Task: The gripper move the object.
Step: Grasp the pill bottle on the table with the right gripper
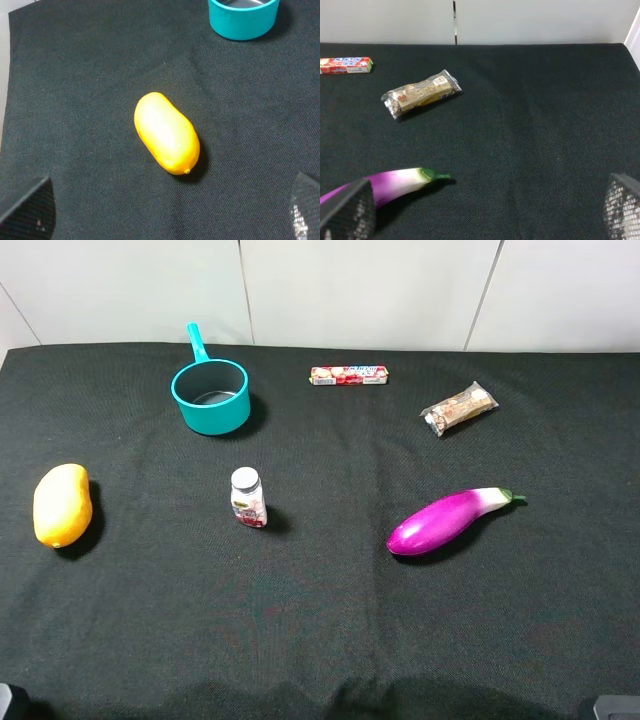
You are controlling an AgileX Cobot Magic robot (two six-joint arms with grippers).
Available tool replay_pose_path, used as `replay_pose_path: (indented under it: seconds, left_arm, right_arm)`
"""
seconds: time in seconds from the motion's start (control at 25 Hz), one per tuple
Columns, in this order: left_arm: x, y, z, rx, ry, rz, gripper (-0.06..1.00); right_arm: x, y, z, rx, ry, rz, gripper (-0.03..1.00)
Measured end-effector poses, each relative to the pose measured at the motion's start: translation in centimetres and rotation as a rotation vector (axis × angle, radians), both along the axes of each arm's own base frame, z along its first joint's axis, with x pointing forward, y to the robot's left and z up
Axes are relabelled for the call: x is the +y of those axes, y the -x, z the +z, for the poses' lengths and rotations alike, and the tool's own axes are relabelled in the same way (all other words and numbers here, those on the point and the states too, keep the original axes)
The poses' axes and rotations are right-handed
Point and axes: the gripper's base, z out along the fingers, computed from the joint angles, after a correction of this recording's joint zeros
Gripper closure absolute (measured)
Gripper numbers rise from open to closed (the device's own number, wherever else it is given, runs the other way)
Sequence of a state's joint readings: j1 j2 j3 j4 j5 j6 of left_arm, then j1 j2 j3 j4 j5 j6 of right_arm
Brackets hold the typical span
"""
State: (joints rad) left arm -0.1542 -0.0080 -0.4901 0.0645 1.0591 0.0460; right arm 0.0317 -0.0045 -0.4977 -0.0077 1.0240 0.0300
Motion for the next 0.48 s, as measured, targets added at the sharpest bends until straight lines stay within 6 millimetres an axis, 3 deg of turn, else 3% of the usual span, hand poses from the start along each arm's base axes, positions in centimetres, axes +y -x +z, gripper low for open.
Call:
replay_pose_path:
  seconds: [0.48]
  left_arm:
    - [0.0,0.0,0.0,0.0,0.0,0.0,-0.05]
  right_arm:
    - [0.0,0.0,0.0,0.0,0.0,0.0,0.27]
